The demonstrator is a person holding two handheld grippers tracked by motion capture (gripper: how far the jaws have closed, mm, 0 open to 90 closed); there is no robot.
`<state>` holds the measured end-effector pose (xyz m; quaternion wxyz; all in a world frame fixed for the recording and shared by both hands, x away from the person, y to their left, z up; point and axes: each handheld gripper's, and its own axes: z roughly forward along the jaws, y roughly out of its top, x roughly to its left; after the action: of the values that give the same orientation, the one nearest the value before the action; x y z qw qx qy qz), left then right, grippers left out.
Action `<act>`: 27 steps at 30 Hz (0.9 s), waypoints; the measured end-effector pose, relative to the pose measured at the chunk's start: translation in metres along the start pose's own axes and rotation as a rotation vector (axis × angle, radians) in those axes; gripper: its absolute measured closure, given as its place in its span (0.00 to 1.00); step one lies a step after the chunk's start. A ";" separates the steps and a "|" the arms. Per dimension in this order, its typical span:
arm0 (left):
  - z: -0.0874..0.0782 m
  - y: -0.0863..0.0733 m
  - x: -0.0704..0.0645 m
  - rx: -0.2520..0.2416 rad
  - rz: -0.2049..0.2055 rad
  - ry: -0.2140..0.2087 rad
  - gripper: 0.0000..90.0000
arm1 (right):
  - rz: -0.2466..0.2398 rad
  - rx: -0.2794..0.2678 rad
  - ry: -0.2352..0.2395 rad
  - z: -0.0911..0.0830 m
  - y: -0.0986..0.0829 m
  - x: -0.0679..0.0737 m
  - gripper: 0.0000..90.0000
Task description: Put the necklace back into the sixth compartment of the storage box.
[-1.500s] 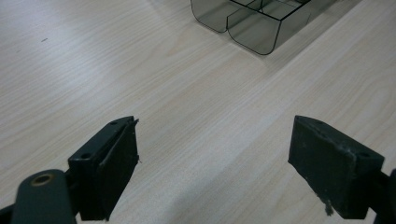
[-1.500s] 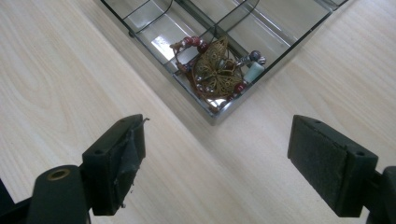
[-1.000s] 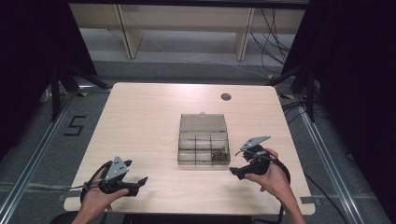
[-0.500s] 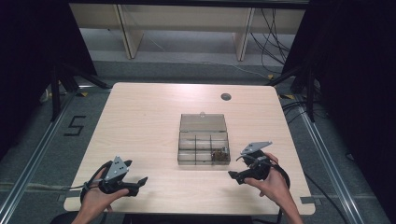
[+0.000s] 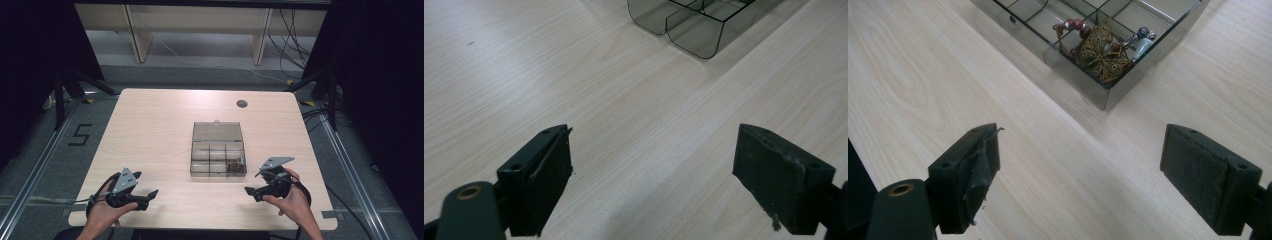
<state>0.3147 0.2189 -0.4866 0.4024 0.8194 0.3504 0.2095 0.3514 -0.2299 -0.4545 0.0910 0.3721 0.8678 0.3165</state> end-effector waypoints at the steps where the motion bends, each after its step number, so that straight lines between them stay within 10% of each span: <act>1: 0.000 0.000 0.000 0.000 0.000 0.000 0.17 | 0.001 0.000 -0.001 -0.001 -0.001 0.001 0.19; 27: 0.000 0.000 0.000 0.002 -0.006 0.004 0.17 | 0.011 -0.026 0.014 0.002 -0.017 0.006 0.19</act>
<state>0.3148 0.2191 -0.4868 0.4014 0.8183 0.3539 0.2096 0.3384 -0.2338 -0.4655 0.0883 0.3735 0.8621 0.3309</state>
